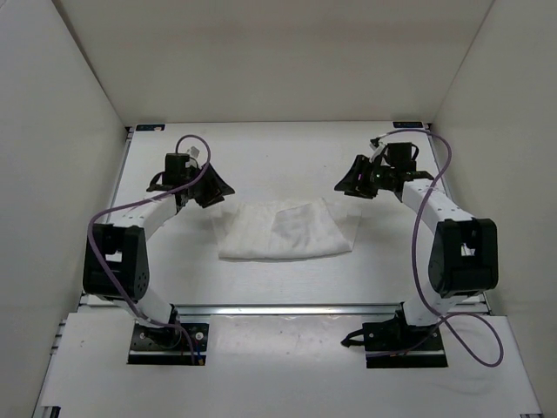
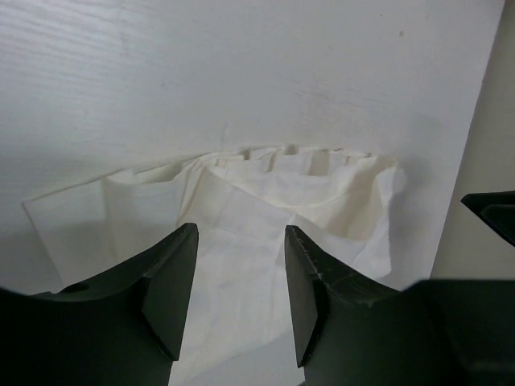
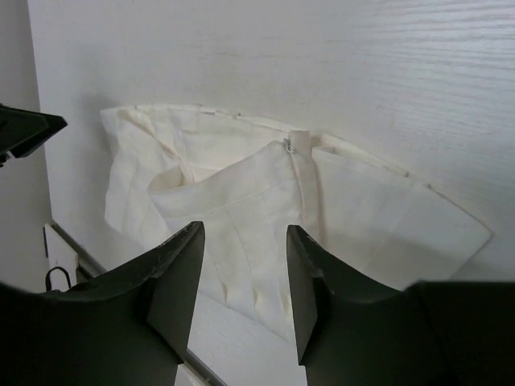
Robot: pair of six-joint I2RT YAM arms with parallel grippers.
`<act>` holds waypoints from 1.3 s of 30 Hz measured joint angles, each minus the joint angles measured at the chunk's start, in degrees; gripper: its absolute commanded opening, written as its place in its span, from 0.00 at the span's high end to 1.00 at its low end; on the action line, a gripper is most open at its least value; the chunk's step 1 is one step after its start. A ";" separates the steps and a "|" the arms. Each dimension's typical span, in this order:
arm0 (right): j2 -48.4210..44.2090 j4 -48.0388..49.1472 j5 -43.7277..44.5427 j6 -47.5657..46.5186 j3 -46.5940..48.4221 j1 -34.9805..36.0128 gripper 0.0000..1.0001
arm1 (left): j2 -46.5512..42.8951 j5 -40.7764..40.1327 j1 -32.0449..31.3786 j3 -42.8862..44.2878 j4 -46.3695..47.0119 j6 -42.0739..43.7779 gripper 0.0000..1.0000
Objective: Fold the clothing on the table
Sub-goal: Fold the skirt
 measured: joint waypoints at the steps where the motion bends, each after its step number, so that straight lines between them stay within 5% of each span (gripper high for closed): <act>1: -0.52 0.13 0.68 0.02 -0.17 -0.07 0.57 | -0.26 0.07 -0.07 0.72 0.22 0.09 0.42; 6: -7.76 0.22 4.20 0.22 -7.39 -0.81 0.53 | -5.86 -0.39 -0.94 -1.31 0.24 2.08 0.38; 16: -26.99 -1.73 6.88 2.16 -31.54 -1.42 0.51 | -25.55 -7.63 -5.18 -23.08 -5.46 4.94 0.34; 36: -25.27 10.82 2.16 7.91 -41.97 -3.39 0.39 | -27.04 -13.57 -9.38 -32.15 0.37 0.46 0.32; 39: -23.56 14.40 0.79 9.49 -42.58 -3.37 0.40 | -26.60 -13.77 -9.40 -32.65 1.75 -0.17 0.39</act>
